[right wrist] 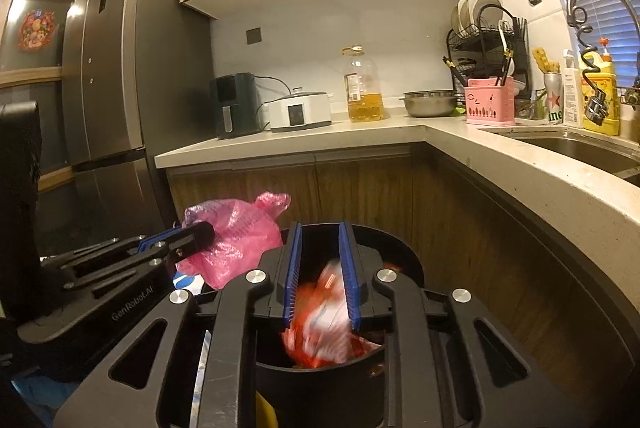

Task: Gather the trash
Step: 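Open both tools to drop the pink and printed bags into the bin, then move both tools back over the red cups and blue glove on the table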

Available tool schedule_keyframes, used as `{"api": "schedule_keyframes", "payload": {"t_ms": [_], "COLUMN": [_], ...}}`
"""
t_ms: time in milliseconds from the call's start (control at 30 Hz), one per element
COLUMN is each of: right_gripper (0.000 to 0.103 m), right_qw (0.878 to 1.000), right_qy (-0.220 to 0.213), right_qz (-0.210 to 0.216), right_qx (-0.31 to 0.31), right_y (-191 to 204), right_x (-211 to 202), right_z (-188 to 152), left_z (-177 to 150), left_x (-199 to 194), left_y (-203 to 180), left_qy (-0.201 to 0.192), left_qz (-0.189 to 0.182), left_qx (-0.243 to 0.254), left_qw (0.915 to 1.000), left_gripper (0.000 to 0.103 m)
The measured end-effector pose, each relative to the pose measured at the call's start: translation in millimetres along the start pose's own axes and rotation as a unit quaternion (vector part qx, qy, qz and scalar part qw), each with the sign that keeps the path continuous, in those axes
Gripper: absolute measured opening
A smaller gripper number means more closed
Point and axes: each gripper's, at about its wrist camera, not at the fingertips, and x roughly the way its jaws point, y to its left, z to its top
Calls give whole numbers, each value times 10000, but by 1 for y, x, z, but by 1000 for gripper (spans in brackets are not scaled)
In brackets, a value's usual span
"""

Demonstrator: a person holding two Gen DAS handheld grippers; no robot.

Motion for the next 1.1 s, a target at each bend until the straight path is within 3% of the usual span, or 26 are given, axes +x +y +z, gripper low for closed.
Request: {"api": "schedule_keyframes", "payload": {"t_ms": [100, 267, 533, 833, 1100], "right_gripper": [31, 36, 51, 79, 85], "right_qw": [10000, 9999, 9998, 9999, 9999], "right_qy": [-6, 3, -22, -15, 48], "right_qz": [-36, -80, -105, -98, 52], "right_qx": [54, 110, 138, 107, 81], "right_y": [-3, -4, 2, 24, 52], "right_x": [-3, -8, -18, -39, -61], "right_z": [-2, -4, -6, -8, -13], "left_z": [-4, -9, -15, -23, -35], "left_x": [4, 2, -30, -84, -139], "left_y": [1, 4, 27, 52, 77], "left_qy": [76, 72, 4, -13, -58], "left_qz": [-46, 30, 486, 1239, 1898], "left_qx": [-47, -67, -421, -733, -949], "left_qw": [9999, 9999, 9979, 9896, 9772], "left_gripper": [19, 52, 79, 95, 97]}}
